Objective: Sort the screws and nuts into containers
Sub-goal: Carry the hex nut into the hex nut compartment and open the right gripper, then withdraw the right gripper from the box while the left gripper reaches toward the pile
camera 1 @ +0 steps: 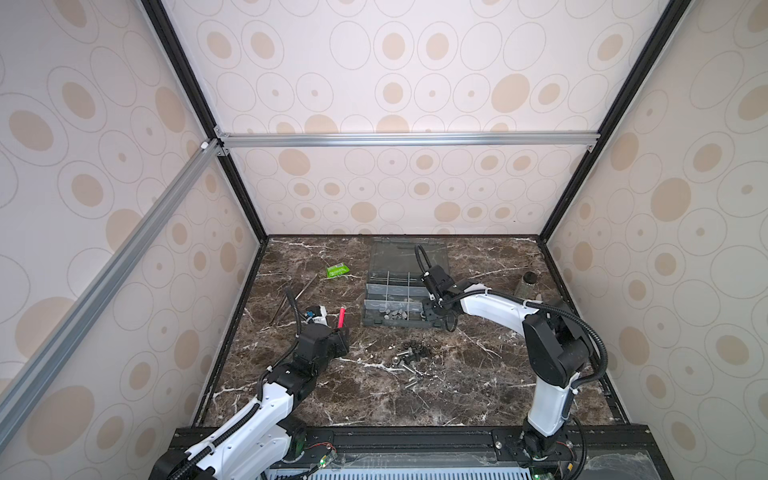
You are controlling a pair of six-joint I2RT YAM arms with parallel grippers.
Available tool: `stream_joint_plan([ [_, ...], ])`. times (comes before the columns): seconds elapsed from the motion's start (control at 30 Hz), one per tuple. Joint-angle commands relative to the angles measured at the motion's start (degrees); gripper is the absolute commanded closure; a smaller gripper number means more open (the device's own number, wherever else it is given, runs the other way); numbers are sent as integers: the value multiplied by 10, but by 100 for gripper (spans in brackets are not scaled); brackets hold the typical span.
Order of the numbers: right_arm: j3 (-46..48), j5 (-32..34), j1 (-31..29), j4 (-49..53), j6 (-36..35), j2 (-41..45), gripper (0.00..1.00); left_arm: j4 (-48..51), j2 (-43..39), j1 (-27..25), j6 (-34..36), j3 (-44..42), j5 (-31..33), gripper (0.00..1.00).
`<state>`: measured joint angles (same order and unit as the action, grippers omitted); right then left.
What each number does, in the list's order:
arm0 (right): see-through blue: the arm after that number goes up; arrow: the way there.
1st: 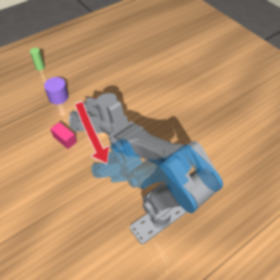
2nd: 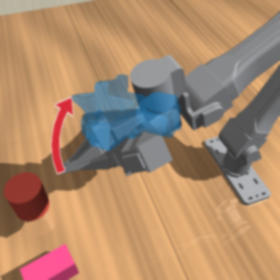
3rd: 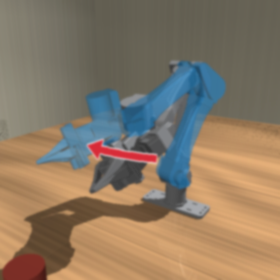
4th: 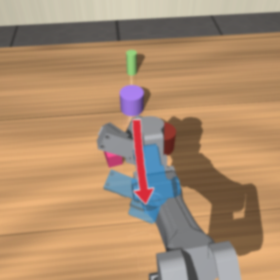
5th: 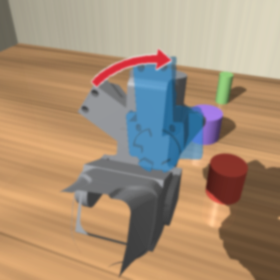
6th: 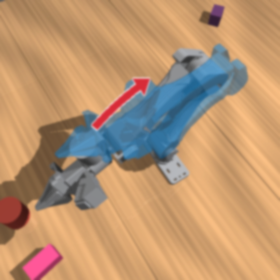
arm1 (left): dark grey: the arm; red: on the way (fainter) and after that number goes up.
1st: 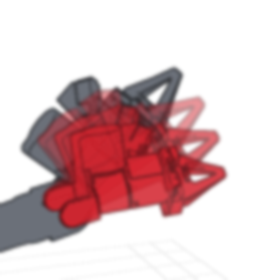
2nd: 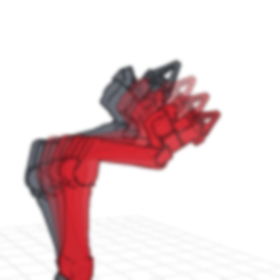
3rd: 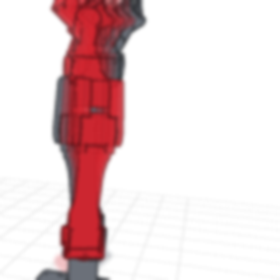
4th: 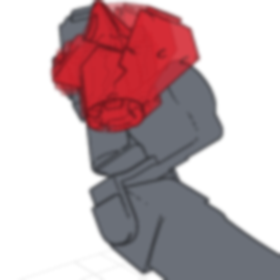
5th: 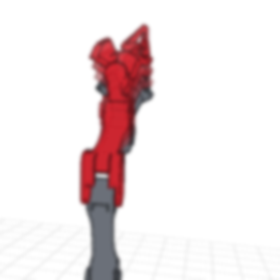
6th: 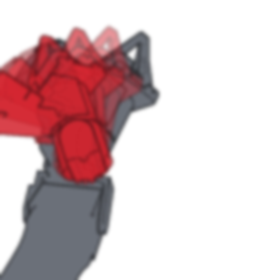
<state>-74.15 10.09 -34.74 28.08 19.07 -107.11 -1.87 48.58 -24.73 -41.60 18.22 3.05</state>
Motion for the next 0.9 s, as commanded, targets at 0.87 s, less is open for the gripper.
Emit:
stream_joint_plan([
  [0.87,39,1,6,10,14,114,62,-31,29,5,7,8,-23,57],
])
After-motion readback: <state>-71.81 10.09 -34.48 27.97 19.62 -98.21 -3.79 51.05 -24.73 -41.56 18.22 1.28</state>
